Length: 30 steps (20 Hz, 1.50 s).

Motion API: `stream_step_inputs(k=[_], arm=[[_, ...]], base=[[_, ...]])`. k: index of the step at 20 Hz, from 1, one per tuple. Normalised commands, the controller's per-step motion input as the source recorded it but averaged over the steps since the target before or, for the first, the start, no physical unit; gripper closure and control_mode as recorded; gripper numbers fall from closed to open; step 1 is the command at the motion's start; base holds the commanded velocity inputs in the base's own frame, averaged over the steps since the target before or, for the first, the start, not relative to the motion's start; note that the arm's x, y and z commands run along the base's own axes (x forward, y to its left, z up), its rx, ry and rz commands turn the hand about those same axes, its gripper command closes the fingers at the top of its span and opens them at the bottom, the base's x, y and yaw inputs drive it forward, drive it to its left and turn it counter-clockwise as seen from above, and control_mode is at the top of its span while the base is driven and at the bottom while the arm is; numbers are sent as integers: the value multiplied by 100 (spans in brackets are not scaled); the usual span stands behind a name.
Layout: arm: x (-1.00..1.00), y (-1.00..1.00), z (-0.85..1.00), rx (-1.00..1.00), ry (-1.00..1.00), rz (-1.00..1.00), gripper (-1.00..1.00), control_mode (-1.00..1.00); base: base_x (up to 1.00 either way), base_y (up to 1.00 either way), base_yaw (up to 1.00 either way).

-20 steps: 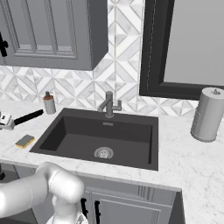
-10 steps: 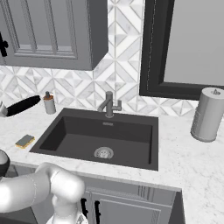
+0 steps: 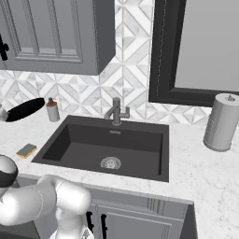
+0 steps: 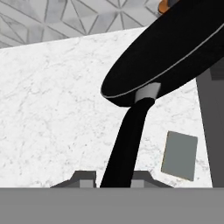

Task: Pick the pan and sponge and place them into the sink. Then turn on the water.

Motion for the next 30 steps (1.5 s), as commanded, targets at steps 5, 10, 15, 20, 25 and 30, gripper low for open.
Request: stream_step_inputs(k=[5, 10, 15, 20, 25, 30], arm=[[0, -41, 0, 11, 1, 0, 100, -100], [0, -41, 0, 8, 1, 0, 100, -100], [0, -35, 0, 4, 6, -3, 100, -100], [0, -25, 0, 0, 12, -10, 100, -100], [0, -20, 0, 0, 6, -15, 100, -100], [0, -15, 0, 0, 0, -17, 100, -100]], base=[[0, 0, 0], [0, 0, 0], [0, 0, 0], [0, 0, 0], [0, 0, 0], [0, 0, 0]])
